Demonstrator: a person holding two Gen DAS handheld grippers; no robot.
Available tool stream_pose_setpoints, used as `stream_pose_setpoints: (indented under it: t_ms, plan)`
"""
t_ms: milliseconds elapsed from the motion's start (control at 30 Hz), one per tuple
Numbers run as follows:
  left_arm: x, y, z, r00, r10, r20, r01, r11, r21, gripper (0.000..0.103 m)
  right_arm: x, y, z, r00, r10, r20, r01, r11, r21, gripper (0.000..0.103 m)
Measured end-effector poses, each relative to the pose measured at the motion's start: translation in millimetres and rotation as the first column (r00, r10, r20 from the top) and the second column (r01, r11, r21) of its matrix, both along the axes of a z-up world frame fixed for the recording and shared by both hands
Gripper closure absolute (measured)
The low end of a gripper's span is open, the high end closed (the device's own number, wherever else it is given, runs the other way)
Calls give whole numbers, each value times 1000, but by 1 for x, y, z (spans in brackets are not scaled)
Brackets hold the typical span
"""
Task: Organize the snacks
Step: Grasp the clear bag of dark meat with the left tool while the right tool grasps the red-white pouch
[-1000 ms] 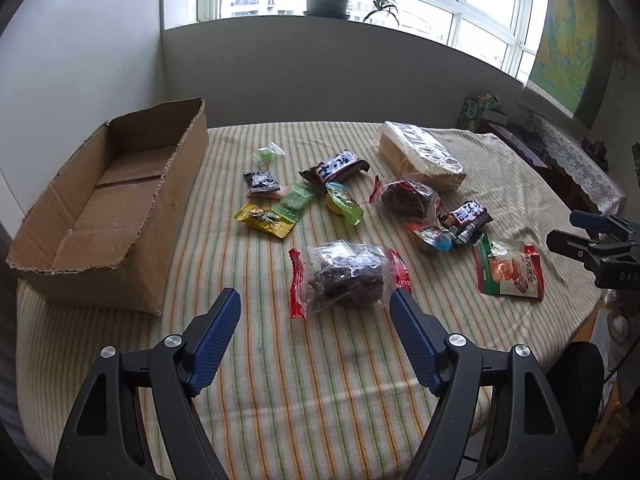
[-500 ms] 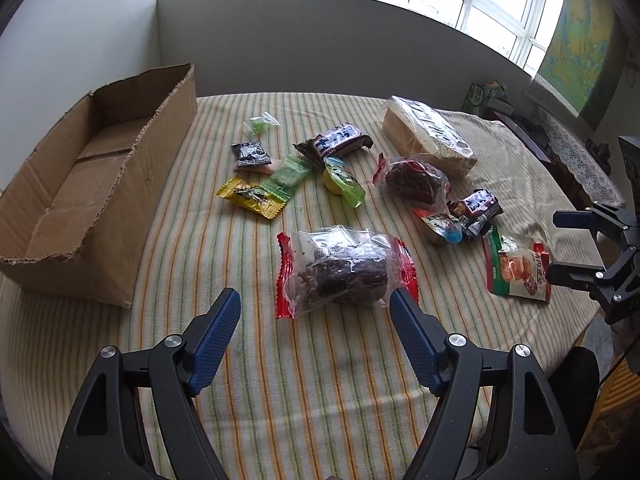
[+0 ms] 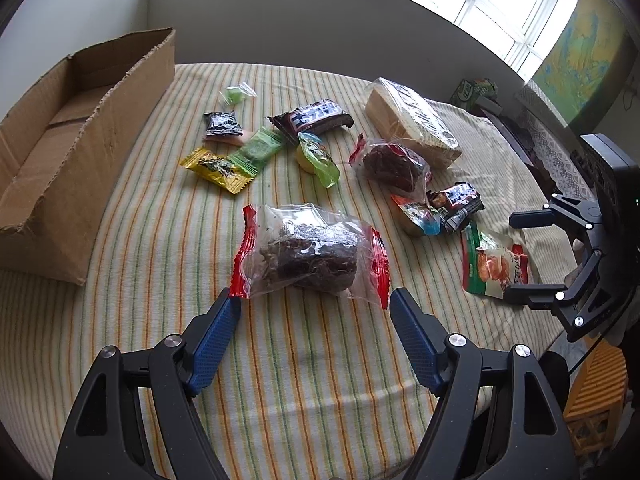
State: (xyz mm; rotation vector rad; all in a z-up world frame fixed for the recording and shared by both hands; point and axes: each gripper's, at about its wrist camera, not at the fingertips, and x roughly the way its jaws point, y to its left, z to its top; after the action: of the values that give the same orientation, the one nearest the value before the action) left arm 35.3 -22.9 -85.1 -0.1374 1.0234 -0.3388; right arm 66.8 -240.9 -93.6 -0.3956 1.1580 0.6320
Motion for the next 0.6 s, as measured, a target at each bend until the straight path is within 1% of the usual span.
stream_pose_setpoints:
  t_ms: [133,200,433,533,600]
  plan:
    - [11,0,0,1000,-4,-17,4,1000,-10,26,2,9,-7,1000,13,-12,-13,1000,-20,0]
    - [17,-3,1,1000,-9,-21,9,1000,-1,26,-1,9,-7,1000,13,-11,-14,1000,-18,0]
    - [37,-23,0,999,-35,-15,35,997,72,26,1,11,-12,1000,-2,-9,2,1000,-17,0]
    - [45,-32,1,999,-45,-4,45,992,116,26,1,7,-11,1000,4,-10,-4,1000,-19,0]
    - [46,-38,1,998,-59,-6,60,991,122,26,3,4,-11,1000,11,-11,-12,1000,-28,0]
